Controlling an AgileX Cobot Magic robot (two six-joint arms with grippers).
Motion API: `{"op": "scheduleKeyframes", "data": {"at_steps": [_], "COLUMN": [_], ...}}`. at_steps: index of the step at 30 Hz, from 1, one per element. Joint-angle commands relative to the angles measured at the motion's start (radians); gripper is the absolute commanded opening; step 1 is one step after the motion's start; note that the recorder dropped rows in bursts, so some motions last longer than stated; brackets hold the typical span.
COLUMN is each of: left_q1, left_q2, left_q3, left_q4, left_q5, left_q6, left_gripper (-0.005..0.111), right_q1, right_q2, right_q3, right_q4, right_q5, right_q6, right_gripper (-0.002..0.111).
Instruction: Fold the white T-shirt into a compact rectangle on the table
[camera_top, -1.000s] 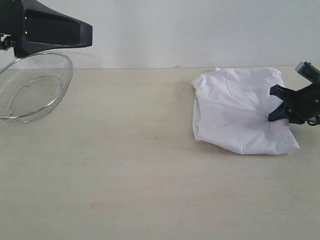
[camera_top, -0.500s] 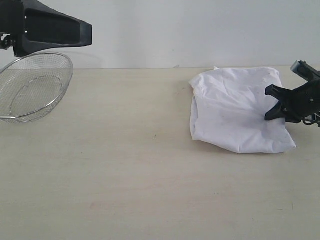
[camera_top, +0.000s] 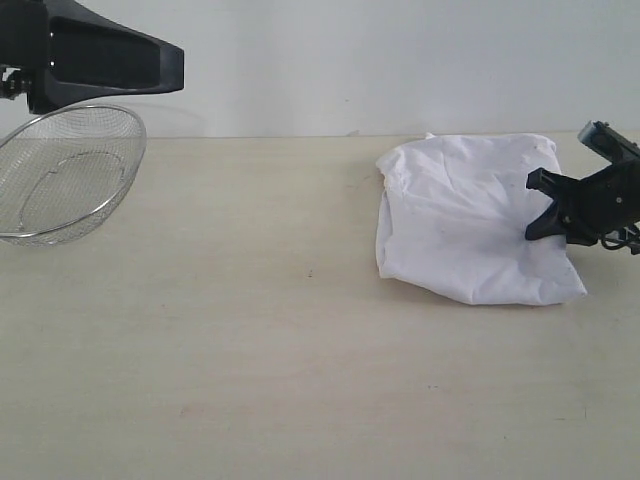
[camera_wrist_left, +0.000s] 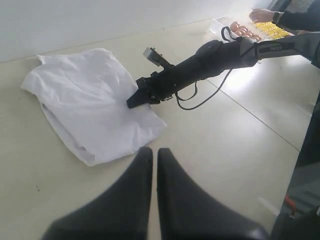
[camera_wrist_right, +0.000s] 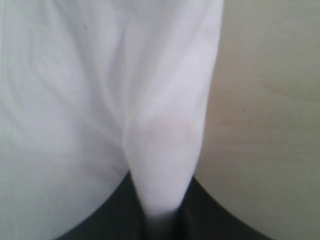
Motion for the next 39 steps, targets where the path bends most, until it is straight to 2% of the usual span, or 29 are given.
{"op": "scheduleKeyframes", "data": {"at_steps": [1, 4, 6, 14, 18, 26, 30, 33, 34, 35, 36, 39], "left_q1": [0.002, 0.002, 0.002, 0.002, 0.002, 0.002, 0.002, 0.002, 0.002, 0.002, 0.002, 0.002], "left_q2": [-0.006, -0.006, -0.006, -0.006, -0.006, -0.006, -0.006, -0.006, -0.006, -0.006, -0.006, -0.006], "left_q3": [0.003, 0.003, 0.003, 0.003, 0.003, 0.003, 0.003, 0.003, 0.003, 0.003, 0.003, 0.003], "left_q4": [0.003, 0.020, 0.020, 0.020, 0.020, 0.020, 0.020, 0.020, 0.016, 0.016, 0.009, -0.015], "left_q5": [-0.009, -0.021, -0.023, -0.022, -0.019, -0.019, -0.019, -0.021, -0.021, -0.021, -0.015, 0.014], "left_q6": [-0.003, -0.003, -0.003, -0.005, -0.006, -0.006, -0.006, -0.006, -0.006, -0.006, -0.006, -0.006], "left_gripper": [0.004, 0.004, 0.004, 0.004, 0.004, 0.004, 0.004, 0.004, 0.004, 0.004, 0.004, 0.004], "right_q1": [0.012, 0.012, 0.012, 0.010, 0.005, -0.092, -0.127, -0.129, -0.115, -0.106, -0.068, 0.033], "right_q2": [0.018, 0.018, 0.018, -0.033, -0.084, -0.219, -0.299, -0.371, -0.432, -0.457, -0.521, -0.647], "right_q3": [0.006, 0.006, 0.006, 0.006, 0.006, 0.084, 0.182, 0.259, 0.314, 0.339, 0.384, 0.459], "right_q4": [-0.017, -0.017, -0.017, -0.022, -0.097, -0.154, -0.154, -0.141, -0.109, -0.106, -0.102, -0.101], "right_q5": [-0.001, 0.001, 0.001, 0.030, 0.035, 0.080, 0.035, 0.014, -0.002, -0.012, -0.048, -0.113], "right_q6": [-0.002, -0.002, 0.011, 0.066, 0.134, 0.185, 0.191, 0.212, 0.208, 0.206, 0.206, 0.206], "right_gripper": [0.030, 0.056, 0.064, 0.065, 0.065, 0.064, 0.051, 0.031, 0.014, 0.005, 0.000, 0.000]}}
